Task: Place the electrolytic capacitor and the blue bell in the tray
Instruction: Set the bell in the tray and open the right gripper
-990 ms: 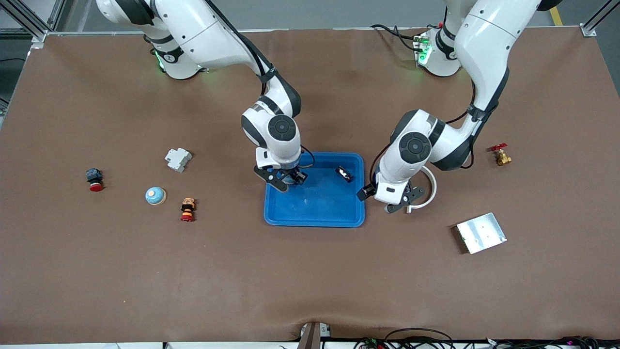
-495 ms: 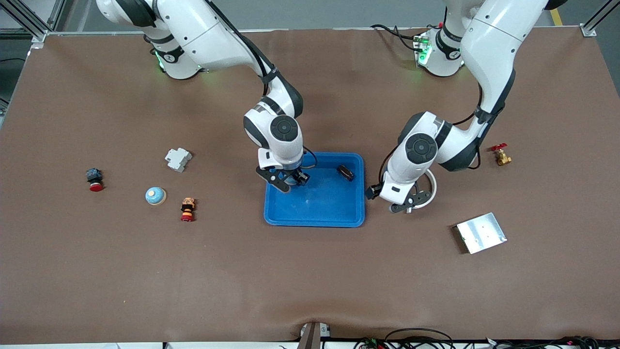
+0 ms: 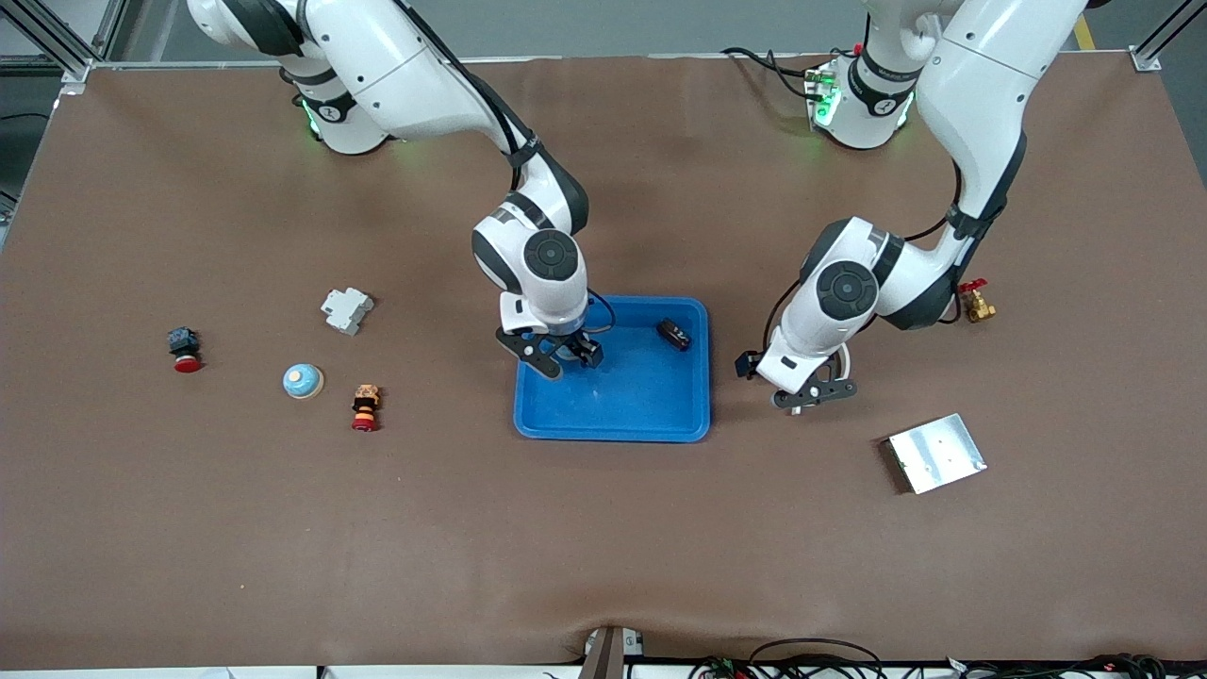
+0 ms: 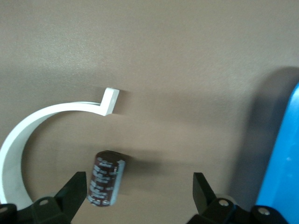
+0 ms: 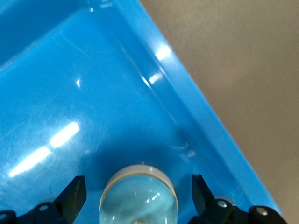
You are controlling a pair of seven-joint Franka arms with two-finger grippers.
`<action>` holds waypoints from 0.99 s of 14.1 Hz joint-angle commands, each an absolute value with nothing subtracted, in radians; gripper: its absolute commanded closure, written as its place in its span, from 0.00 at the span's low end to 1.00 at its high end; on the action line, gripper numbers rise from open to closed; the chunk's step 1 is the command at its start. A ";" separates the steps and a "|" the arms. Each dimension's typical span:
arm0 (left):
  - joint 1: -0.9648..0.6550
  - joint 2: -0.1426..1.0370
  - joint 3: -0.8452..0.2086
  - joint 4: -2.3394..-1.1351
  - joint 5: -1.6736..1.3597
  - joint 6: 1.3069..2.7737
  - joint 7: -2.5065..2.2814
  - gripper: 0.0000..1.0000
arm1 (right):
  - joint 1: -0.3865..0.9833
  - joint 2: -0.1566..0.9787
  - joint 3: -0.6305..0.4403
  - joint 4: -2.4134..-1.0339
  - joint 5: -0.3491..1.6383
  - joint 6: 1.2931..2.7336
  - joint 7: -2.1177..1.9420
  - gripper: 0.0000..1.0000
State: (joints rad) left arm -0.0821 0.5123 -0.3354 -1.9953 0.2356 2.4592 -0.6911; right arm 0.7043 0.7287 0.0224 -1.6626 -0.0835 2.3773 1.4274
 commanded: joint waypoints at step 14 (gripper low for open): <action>-0.034 0.477 -0.341 -2.137 0.256 2.583 -0.591 0.00 | 0.416 0.680 0.034 -1.436 0.095 1.734 0.721 0.00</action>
